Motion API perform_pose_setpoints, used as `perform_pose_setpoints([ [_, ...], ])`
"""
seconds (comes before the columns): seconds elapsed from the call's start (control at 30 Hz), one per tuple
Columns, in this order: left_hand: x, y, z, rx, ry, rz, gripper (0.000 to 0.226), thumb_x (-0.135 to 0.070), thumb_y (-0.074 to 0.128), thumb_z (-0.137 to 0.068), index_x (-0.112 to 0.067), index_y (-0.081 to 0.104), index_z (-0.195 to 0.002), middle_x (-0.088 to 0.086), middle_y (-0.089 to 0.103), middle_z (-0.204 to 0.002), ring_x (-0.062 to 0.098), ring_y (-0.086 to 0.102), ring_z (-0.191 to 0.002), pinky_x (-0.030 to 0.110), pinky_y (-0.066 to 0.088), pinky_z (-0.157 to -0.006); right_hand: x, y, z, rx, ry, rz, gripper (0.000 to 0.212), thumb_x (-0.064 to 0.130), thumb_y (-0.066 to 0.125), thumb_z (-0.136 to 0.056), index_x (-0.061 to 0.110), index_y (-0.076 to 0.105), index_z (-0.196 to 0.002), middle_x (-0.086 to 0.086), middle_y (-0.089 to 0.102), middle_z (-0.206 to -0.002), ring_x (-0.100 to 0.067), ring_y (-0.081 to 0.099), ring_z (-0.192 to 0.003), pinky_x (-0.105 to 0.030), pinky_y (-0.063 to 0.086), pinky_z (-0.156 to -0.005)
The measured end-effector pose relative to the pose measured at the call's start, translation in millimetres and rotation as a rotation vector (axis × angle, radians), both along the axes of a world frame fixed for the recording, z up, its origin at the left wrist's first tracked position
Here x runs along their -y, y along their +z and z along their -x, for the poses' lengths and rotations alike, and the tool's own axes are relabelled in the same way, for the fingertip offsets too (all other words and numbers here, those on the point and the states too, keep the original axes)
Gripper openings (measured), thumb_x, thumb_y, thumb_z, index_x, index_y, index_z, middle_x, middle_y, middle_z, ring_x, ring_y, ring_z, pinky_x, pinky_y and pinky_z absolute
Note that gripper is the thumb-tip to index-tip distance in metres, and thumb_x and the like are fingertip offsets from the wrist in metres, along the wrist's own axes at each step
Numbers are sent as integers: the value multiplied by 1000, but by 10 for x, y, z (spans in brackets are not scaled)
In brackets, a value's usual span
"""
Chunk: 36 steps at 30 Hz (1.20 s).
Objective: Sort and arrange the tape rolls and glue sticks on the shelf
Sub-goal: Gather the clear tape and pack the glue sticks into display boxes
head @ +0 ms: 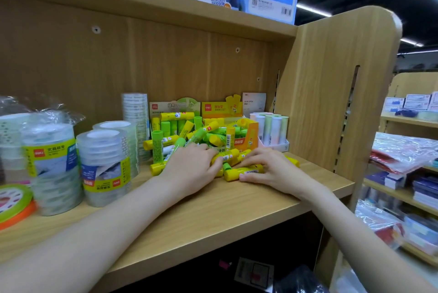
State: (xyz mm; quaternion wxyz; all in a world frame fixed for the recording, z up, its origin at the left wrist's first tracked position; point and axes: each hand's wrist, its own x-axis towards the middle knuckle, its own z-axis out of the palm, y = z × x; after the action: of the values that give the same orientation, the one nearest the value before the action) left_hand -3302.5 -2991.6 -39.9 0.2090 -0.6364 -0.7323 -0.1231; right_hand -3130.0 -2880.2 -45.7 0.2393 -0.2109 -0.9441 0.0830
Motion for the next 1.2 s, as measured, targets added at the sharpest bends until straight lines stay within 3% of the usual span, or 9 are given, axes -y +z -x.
perform_pose_setpoints([
  [0.23, 13, -9, 13, -57, -110, 19, 62, -65, 19, -86, -41, 30, -143, -12, 48, -138, 16, 49, -120, 28, 40, -87, -40, 15, 78, -131, -77, -101, 33, 33, 76, -74, 20, 59, -100, 5, 49, -102, -8, 46, -91, -19, 36, -76],
  [0.37, 16, -4, -12, -27, -84, -14, 53, -59, 28, -93, -39, 33, -142, -8, 56, -127, 17, 53, -115, 29, 42, -80, 2, -12, 70, -133, -37, -57, 27, 31, 76, -75, 25, 57, -93, 5, 56, -98, -10, 53, -83, -19, 42, -71],
  [0.5, -15, -15, -14, -54, -45, -48, 64, -63, 13, -89, -32, 44, -136, -5, 61, -119, 19, 55, -111, 31, 43, -81, 50, 5, -6, -216, -4, 7, 25, 25, 76, -76, 20, 62, -96, 4, 60, -98, -8, 54, -82, -17, 46, -71],
  [0.63, -39, -3, -106, -31, -72, -203, 89, -68, 2, -74, -22, 51, -132, 0, 61, -124, 25, 54, -114, 36, 35, -97, -91, 126, 50, -266, -101, -77, 19, 17, 65, -85, 12, 64, -104, -5, 59, -104, -17, 51, -97, -25, 40, -83],
  [0.7, -50, 5, -183, -41, -97, -129, 89, -72, 2, -70, -31, 39, -140, -2, 47, -140, 24, 45, -125, 41, 25, -107, -248, 230, 156, -302, -171, -117, 25, 13, 58, -90, 11, 60, -115, -8, 56, -115, -22, 45, -113, -26, 31, -91],
  [0.8, -90, -41, -215, -118, -103, 41, 75, -76, 10, -75, -46, 28, -141, -6, 27, -152, 23, 23, -138, 48, 8, -113, -492, 364, 346, -215, -187, -151, 35, 15, 53, -93, 19, 53, -128, -4, 51, -132, -23, 35, -128, -32, 24, -105],
  [0.9, -107, -31, -175, -128, -81, 65, 49, -61, 27, -91, -45, 37, -137, -6, 31, -149, 22, 17, -139, 50, 6, -114, -653, 413, 512, 5, -198, -185, 39, 24, 51, -94, 30, 48, -133, 0, 44, -139, -24, 30, -131, -45, 26, -109],
  [1.0, -127, -11, -139, -99, -81, 49, 47, -59, 29, -92, -44, 41, -135, -7, 38, -143, 18, 18, -137, 49, 10, -113, -713, 439, 636, 128, -245, -244, 38, 30, 50, -94, 30, 49, -132, -3, 42, -135, -24, 30, -126, -45, 28, -103],
  [1.2, -135, 21, -102, -87, -66, 56, 50, -61, 30, -90, -42, 43, -134, -5, 50, -128, 19, 31, -126, 41, 21, -107, -811, 402, 678, -272, -194, -67, 33, 25, 61, -89, 18, 60, -121, -5, 62, -113, -26, 47, -112, -39, 37, -97],
])
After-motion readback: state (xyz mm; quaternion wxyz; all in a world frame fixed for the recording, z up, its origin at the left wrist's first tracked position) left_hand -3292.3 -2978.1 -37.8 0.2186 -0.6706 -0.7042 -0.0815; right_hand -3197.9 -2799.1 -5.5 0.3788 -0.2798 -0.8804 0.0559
